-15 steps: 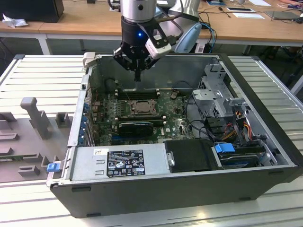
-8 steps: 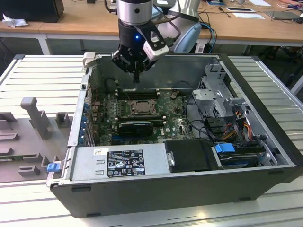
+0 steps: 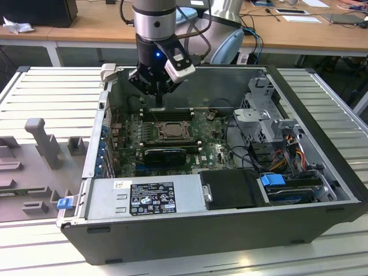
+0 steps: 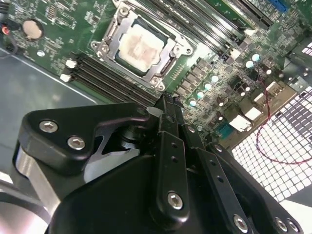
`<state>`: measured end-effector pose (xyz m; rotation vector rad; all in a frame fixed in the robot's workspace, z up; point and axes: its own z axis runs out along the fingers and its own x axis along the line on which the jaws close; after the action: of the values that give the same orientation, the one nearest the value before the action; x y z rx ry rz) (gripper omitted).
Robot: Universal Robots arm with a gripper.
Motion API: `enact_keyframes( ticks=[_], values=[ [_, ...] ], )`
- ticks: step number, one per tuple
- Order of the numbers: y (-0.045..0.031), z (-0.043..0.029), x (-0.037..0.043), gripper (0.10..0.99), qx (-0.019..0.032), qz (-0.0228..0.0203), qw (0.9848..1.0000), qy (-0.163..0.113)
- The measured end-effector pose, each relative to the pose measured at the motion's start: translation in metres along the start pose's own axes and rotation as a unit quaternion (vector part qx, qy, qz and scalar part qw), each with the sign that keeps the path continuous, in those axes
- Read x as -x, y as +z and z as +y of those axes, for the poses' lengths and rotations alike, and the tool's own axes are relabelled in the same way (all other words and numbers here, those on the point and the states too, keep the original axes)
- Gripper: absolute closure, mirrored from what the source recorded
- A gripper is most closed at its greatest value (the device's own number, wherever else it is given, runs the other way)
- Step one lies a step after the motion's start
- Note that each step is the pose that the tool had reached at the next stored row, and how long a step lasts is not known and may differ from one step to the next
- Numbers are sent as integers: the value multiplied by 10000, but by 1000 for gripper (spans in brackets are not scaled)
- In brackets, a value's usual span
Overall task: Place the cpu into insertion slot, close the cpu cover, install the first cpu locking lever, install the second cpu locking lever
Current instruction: 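Install the first cpu locking lever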
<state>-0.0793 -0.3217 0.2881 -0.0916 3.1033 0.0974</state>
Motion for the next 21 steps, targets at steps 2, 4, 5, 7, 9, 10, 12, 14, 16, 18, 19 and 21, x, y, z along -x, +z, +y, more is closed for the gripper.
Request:
enact_keyframes(
  ticks=[2, 4, 5, 7, 9, 10, 12, 14, 16, 18, 19, 21],
  values=[
    [37, 1, -48, 980, 0, 1, 10000, 0],
    [68, 5, -165, 980, 0, 2, 10000, 1],
    [70, 6, -189, 980, 1, 1, 10000, 1],
    [83, 9, -224, 980, 2, -1, 10000, 24],
    [119, 21, -247, 980, -2, -4, 10000, 82],
    [153, 28, -266, 980, -4, -6, 9999, 117],
    [208, 32, -359, 980, -4, -7, 9999, 125],
    [227, 34, -364, 980, -5, -6, 9999, 124],
    [251, 58, -368, 980, -5, -7, 9999, 124],
    [256, 116, -368, 980, -5, -7, 9999, 125],
    [258, 141, -368, 980, -5, -7, 9999, 125],
    [262, 198, -370, 980, -5, -7, 9999, 126]
  ],
)
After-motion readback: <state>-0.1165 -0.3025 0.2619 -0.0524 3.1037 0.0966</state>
